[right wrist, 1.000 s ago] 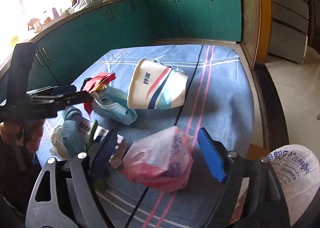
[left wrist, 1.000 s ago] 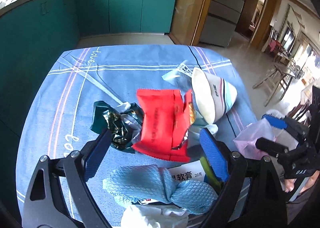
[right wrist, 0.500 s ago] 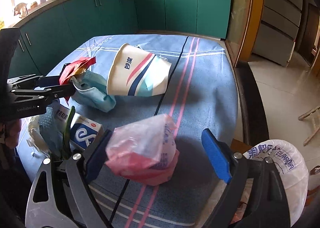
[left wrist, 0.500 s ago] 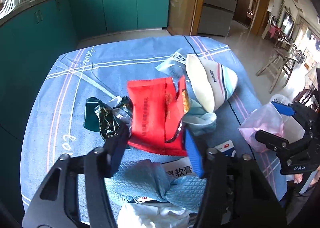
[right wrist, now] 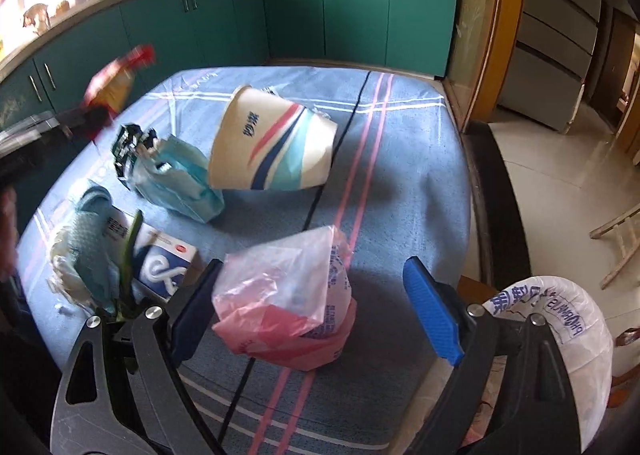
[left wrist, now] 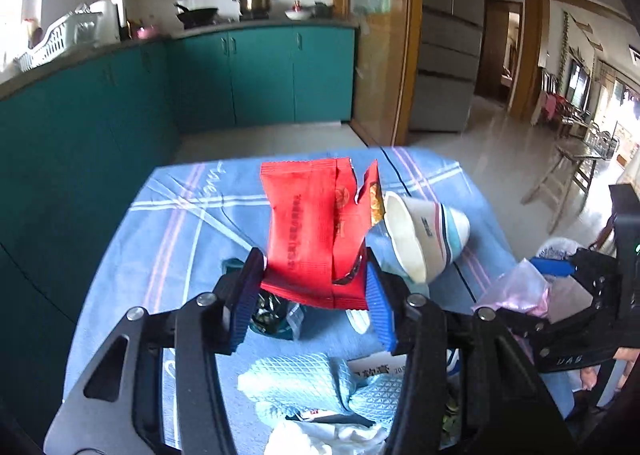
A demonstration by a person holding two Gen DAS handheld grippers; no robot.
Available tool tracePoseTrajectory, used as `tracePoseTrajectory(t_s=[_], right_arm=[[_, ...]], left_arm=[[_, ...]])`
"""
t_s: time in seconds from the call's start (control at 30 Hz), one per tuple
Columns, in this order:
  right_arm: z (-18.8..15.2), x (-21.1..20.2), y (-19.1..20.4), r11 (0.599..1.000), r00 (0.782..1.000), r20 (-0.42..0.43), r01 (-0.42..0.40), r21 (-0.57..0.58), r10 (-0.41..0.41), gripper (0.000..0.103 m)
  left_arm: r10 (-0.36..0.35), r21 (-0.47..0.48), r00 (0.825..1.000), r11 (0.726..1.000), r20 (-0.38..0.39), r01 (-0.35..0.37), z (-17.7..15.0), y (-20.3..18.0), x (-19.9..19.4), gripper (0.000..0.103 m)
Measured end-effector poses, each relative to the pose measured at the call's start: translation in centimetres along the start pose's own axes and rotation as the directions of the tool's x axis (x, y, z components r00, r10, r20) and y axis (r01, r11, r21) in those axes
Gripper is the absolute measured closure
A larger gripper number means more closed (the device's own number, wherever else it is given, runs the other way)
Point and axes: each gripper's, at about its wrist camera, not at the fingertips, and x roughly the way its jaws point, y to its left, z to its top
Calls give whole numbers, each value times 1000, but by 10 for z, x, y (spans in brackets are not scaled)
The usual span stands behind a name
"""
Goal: Collect trash
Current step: 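Grasp the red snack wrapper with the left tool while the right tool grasps the pink printed bag, then drop the red wrapper from the left tool into the wastebasket while the right tool drops the pink bag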
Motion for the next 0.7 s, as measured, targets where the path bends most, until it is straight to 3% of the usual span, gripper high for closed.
tracePoseTrajectory(t_s=[0.13,0.2,0.23,0.3,0.4,0.53,0.7], right_arm=[[-1,2,7,996,997,4,81,-41,-81,15],[-2,3,9,997,998,10,68,-44,-68,16],[-2,2,11,997,998,14,55,-48,-55,19],[-2,3,13,997,999,13,45,-56,-44,40],[-2,4,15,998,999,11,34,-57,-33,48],[1,-8,10,1000,999,45,-12,-22,13,50],[9,-44,-2,1000,991,133,7,11,-8,50]], left_arm=[[19,15,1000,1000,-1,-19,1,-3,-2,52],[19,25,1000,1000,-5,-19,0,-5,-2,52],[21,30,1000,999,-5,-21,0,-4,-2,52],[25,32,1000,999,-6,-24,-1,-4,-2,52],[27,26,1000,999,-14,-27,-2,0,-1,52],[20,24,1000,1000,-6,-20,-1,-1,-4,52],[5,48,1000,999,-4,-5,-2,-9,-4,52]])
